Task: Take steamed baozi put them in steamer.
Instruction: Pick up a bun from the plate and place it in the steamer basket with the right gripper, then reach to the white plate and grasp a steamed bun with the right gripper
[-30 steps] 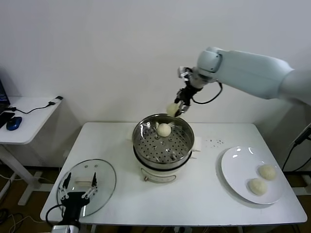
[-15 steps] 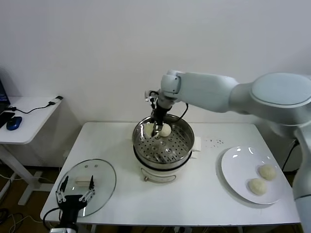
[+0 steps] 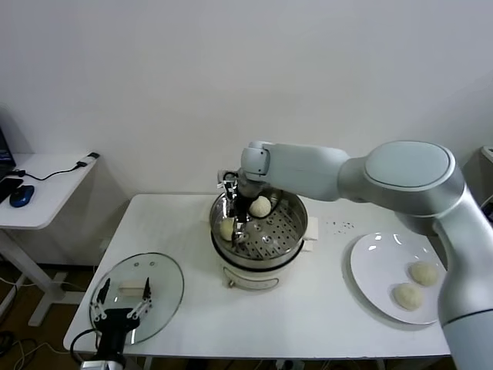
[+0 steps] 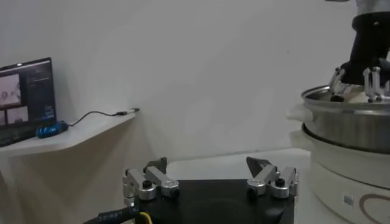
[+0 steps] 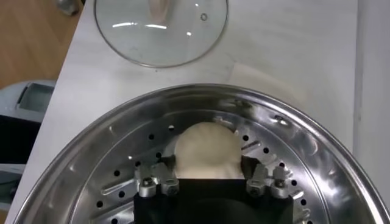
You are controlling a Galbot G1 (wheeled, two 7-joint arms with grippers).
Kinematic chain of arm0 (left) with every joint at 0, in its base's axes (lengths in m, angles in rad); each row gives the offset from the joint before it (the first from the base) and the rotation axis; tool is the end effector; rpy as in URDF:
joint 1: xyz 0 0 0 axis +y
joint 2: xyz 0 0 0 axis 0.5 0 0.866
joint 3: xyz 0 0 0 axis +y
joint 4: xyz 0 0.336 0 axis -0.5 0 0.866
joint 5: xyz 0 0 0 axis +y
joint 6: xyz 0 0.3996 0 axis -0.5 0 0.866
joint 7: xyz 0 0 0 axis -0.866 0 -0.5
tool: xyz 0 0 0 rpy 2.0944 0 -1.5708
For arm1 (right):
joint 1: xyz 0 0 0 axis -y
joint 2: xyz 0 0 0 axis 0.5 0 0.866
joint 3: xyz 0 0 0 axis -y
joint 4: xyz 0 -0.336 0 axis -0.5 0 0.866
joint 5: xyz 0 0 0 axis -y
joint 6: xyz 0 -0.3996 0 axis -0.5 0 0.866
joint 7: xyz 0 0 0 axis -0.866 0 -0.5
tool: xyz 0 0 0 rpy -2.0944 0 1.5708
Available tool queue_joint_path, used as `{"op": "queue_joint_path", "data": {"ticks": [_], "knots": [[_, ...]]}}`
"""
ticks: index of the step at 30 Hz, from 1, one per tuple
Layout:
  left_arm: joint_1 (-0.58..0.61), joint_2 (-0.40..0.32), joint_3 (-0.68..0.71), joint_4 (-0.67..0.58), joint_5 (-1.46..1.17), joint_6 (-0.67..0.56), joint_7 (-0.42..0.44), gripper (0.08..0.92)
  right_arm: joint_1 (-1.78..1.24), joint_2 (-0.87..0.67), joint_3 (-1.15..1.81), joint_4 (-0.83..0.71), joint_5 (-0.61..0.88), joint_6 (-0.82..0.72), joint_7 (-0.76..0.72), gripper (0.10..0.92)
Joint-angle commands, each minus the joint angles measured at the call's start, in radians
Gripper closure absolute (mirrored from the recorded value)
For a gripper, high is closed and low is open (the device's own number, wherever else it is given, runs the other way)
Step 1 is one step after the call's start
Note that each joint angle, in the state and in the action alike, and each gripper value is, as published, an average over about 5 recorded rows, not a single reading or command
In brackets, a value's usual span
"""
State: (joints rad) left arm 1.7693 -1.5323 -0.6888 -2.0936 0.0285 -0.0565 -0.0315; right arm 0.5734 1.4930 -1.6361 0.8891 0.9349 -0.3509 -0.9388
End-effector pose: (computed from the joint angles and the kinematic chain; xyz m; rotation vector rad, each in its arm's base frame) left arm 0.1676 0.0622 -0.3264 0.2043 -2.9866 -0.2421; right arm 0.6139 0.2116 -0.1420 1.5227 -1.3644 1.1998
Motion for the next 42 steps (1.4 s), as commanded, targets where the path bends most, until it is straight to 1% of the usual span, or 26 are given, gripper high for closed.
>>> {"op": "queue_joint_path", "data": {"ticks": [1, 7, 14, 17, 23, 27, 33, 42], "knots": [[0.002, 0.002, -0.001, -0.006, 0.001, 0.002, 0.000, 0.177, 0.050, -0.054, 0.011, 0.052, 0.005, -0.008, 0.001, 0.214], [0.000, 0.003, 0.005, -0.010, 0.004, 0.004, -0.001, 0.177, 0.195, -0.238, -0.006, 0.222, -0.003, 0.003, -0.034, 0.203], [-0.001, 0.002, 0.012, -0.017, 0.014, 0.009, -0.002, 0.177, 0.333, -0.538, -0.052, 0.416, -0.078, 0.036, -0.079, 0.203], [-0.002, 0.000, 0.013, -0.018, 0.017, 0.011, -0.003, 0.177, 0.370, -0.663, -0.086, 0.495, -0.145, 0.046, -0.093, 0.203], [-0.001, -0.002, 0.011, -0.022, 0.019, 0.013, -0.004, 0.177, 0.317, -0.918, -0.093, 0.608, -0.354, 0.061, -0.098, 0.203], [0.003, -0.001, 0.009, -0.025, 0.022, 0.015, -0.005, 0.177, 0.201, -1.040, -0.030, 0.619, -0.520, 0.090, -0.103, 0.203], [0.015, -0.006, 0.007, -0.033, 0.036, 0.020, -0.006, 0.177, -0.068, -1.148, 0.150, 0.568, -0.738, 0.145, -0.116, 0.203], [0.012, -0.016, 0.005, -0.033, 0.056, 0.032, -0.008, 0.177, -0.371, -1.160, 0.385, 0.459, -0.840, 0.178, -0.126, 0.203]]}}
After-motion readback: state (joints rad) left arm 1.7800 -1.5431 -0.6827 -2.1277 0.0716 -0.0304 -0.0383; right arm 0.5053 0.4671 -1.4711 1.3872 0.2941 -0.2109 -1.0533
